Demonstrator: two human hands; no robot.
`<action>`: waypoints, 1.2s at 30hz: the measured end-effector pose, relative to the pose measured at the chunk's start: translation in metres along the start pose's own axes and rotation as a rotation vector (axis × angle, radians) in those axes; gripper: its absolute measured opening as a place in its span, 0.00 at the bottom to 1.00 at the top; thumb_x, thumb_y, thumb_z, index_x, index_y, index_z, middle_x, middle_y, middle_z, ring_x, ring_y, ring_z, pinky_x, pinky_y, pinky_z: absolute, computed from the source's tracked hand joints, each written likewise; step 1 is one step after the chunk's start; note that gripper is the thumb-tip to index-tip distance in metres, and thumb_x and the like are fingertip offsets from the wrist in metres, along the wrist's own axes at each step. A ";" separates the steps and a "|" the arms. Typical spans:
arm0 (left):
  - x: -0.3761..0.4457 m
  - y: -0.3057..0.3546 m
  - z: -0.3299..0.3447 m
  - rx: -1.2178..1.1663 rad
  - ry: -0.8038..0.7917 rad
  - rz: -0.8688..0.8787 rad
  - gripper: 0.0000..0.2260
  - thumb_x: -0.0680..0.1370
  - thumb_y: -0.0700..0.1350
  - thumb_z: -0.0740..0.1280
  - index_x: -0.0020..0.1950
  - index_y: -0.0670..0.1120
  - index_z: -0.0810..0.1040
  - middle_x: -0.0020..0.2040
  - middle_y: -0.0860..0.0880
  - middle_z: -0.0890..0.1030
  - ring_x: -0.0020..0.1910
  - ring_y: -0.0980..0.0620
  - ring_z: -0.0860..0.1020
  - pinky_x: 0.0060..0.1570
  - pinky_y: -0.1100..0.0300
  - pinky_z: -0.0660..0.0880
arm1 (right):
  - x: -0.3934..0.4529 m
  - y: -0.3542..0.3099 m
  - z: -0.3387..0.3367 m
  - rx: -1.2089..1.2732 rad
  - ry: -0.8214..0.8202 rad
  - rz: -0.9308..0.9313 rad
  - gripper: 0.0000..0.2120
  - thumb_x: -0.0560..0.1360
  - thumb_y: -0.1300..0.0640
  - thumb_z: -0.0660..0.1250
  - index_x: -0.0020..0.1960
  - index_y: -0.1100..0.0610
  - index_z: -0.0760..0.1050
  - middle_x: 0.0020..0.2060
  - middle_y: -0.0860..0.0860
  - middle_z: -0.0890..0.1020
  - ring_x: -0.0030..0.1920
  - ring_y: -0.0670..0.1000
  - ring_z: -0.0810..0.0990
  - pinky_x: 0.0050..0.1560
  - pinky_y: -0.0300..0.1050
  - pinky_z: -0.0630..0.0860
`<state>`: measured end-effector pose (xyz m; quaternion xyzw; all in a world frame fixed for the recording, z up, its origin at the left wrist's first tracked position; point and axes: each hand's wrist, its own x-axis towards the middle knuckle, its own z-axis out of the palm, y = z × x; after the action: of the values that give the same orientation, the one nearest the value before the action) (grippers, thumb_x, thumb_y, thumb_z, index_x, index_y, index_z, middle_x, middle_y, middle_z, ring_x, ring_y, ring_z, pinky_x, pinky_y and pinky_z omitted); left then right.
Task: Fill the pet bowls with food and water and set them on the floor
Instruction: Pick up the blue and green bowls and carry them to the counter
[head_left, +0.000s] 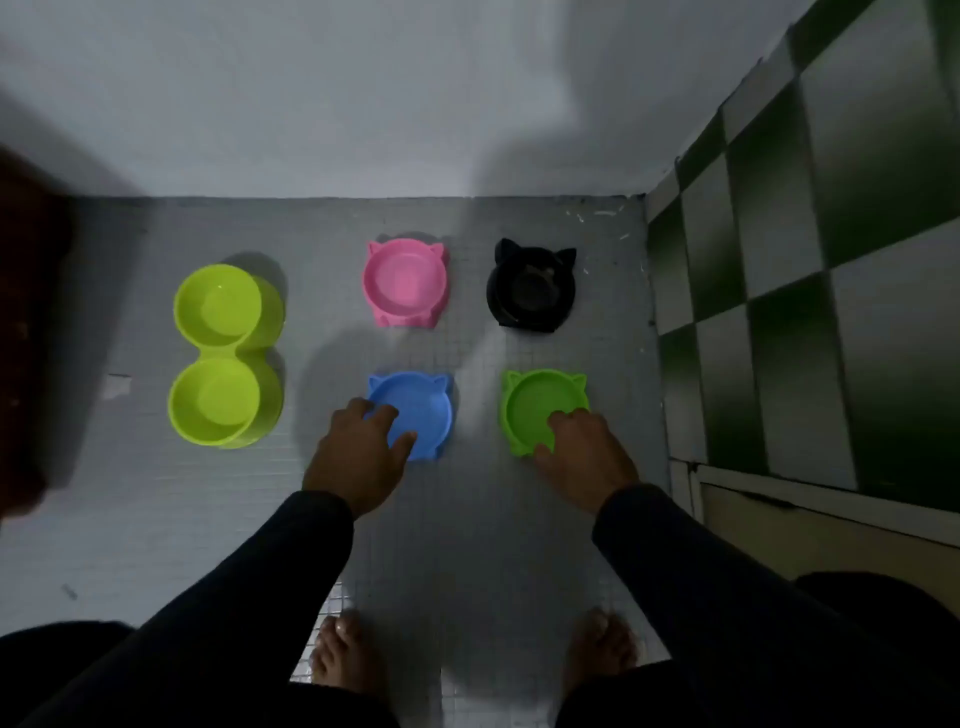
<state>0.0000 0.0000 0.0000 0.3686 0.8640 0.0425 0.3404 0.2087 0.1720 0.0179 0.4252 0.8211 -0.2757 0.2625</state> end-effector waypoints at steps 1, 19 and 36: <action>0.002 -0.003 0.007 -0.021 0.009 -0.021 0.22 0.84 0.56 0.63 0.73 0.45 0.73 0.70 0.39 0.72 0.67 0.40 0.71 0.65 0.44 0.74 | 0.002 0.003 0.006 0.023 0.005 0.032 0.17 0.81 0.51 0.62 0.61 0.63 0.75 0.58 0.62 0.76 0.61 0.62 0.75 0.56 0.53 0.76; 0.035 -0.042 0.073 -0.233 0.158 -0.338 0.17 0.80 0.49 0.72 0.58 0.37 0.73 0.52 0.36 0.80 0.52 0.36 0.79 0.42 0.53 0.68 | 0.057 0.019 0.076 0.746 0.215 0.741 0.26 0.78 0.56 0.70 0.67 0.67 0.64 0.66 0.68 0.74 0.64 0.68 0.76 0.60 0.58 0.75; 0.060 -0.051 0.098 -0.414 0.097 -0.577 0.21 0.81 0.55 0.69 0.56 0.36 0.76 0.51 0.37 0.82 0.45 0.41 0.77 0.40 0.54 0.68 | 0.088 0.040 0.098 0.911 0.267 0.840 0.18 0.75 0.59 0.69 0.61 0.69 0.76 0.61 0.67 0.79 0.58 0.70 0.80 0.54 0.67 0.80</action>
<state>0.0002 -0.0143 -0.1247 0.0300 0.9206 0.1362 0.3647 0.2177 0.1741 -0.1190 0.8110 0.4102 -0.4157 0.0359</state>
